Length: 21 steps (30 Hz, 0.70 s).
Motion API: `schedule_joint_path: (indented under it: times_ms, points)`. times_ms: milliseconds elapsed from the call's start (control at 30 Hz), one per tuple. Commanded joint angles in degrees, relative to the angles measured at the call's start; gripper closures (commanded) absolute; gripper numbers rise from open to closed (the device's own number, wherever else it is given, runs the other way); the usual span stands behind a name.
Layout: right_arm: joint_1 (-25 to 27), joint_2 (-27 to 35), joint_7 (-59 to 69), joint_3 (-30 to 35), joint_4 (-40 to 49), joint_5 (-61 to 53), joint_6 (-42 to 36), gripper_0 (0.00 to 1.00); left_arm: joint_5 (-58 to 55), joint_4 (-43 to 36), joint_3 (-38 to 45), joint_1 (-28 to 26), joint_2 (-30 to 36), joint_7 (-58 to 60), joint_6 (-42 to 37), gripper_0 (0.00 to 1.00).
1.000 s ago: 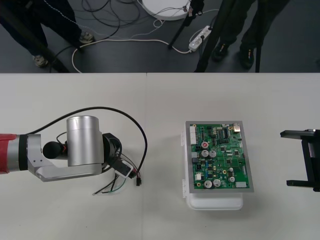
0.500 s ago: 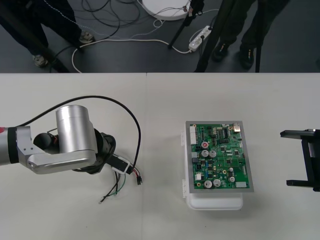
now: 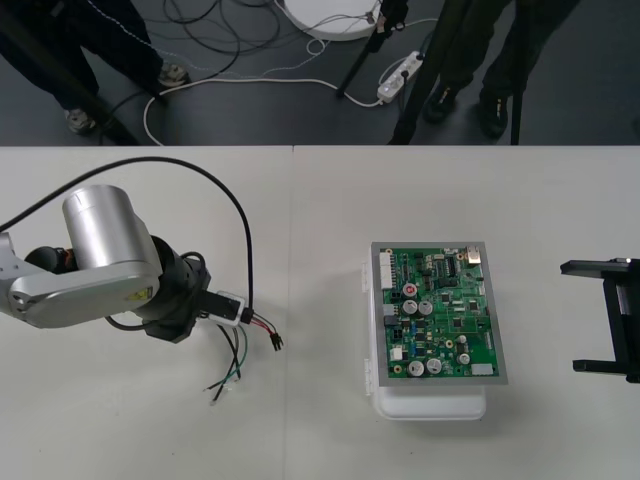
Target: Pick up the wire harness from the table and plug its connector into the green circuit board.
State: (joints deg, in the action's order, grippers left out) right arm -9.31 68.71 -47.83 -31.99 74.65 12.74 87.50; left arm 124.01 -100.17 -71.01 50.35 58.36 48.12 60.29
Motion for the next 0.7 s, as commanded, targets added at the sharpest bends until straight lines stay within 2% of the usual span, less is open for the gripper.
schedule_joint_path:
  times_ms: [33,400,600,700]
  points:
    - [-1.42,-0.24,1.77,-0.62,-0.3,-0.52,-0.23,0.0,-3.34,-1.26,11.07,-6.93,3.42,-5.76,-1.58,1.0]
    - [-1.42,-0.24,1.95,-0.53,-0.21,-0.61,-0.23,0.0,-4.83,-2.4,31.64,-21.08,1.75,-10.59,3.6,1.0]
    - [-1.42,-0.33,1.95,-0.53,-0.3,-0.79,-0.23,0.0,-5.53,-6.0,43.86,-28.2,-0.8,-11.12,9.58,1.0]
    - [-1.42,-0.33,2.12,-0.53,-0.21,-0.88,-0.23,0.0,-5.89,-7.76,48.78,-30.04,-3.08,-11.21,12.92,1.0]
